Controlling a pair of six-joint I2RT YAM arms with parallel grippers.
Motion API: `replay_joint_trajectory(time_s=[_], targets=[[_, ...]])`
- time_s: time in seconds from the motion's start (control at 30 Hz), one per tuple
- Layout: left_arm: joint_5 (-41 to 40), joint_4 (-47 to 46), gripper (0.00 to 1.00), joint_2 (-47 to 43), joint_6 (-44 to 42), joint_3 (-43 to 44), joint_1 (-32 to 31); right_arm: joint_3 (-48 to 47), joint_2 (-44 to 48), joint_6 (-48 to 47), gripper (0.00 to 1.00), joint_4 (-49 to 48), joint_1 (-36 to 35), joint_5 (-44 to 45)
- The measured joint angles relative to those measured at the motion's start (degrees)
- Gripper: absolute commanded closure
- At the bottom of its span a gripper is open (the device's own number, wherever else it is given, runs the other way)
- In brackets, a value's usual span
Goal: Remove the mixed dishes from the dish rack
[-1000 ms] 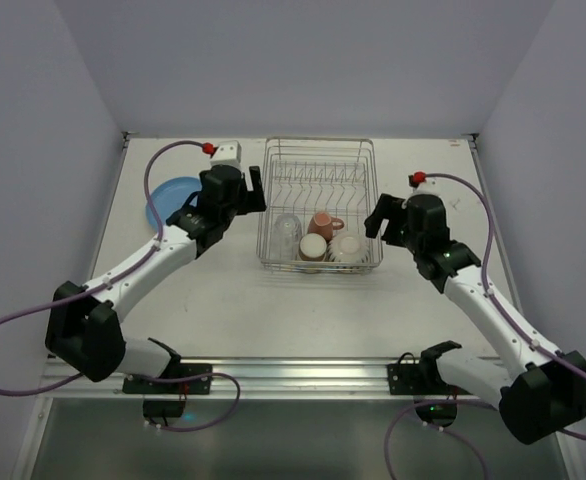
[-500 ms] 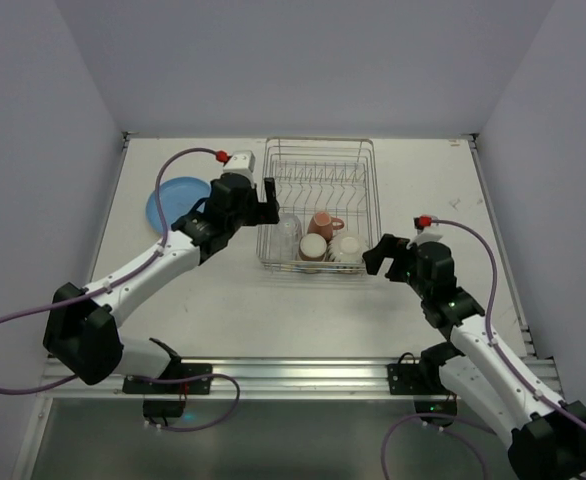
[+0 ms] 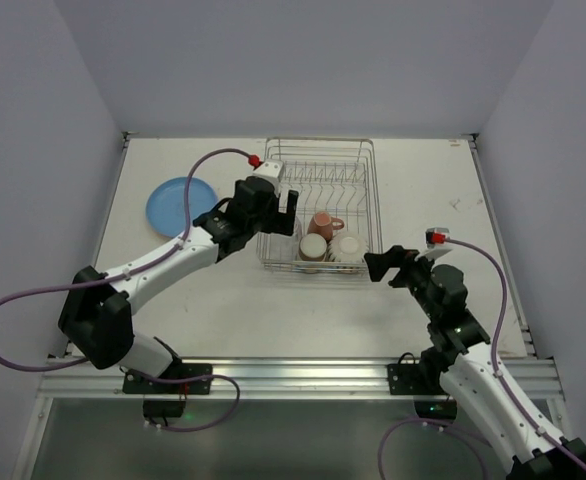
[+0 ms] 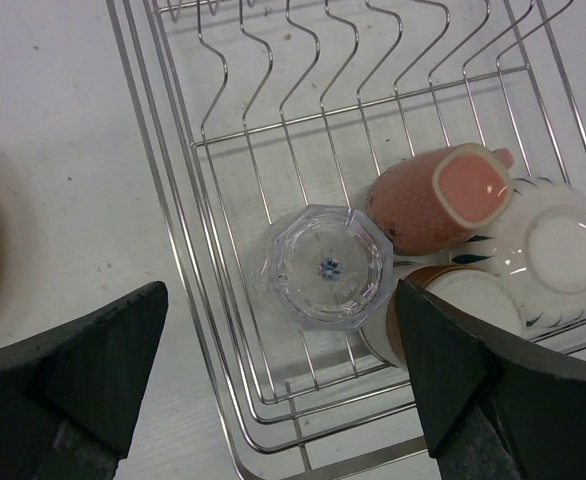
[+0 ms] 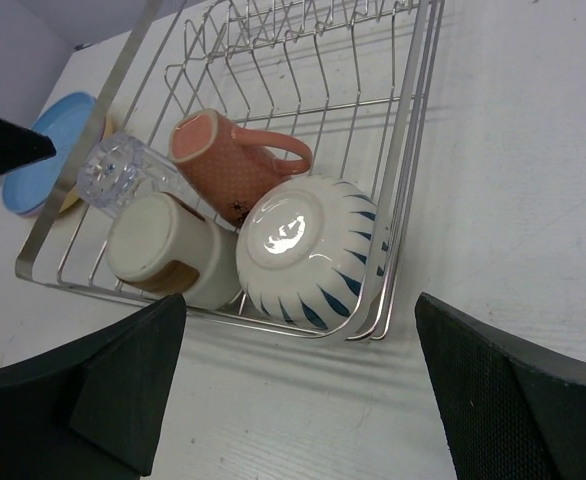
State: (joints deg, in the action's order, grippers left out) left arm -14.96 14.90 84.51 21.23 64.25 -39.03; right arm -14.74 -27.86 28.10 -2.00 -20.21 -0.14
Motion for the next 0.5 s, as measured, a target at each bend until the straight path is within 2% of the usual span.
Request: replay_joint_trajectory(time_s=[0.5], targets=[[5.79,-5.01,0.0,-0.42,-7.91,-3.41,0.0,0.0,-3.04,0.02,0.01,-1.97,0.0,-1.36]])
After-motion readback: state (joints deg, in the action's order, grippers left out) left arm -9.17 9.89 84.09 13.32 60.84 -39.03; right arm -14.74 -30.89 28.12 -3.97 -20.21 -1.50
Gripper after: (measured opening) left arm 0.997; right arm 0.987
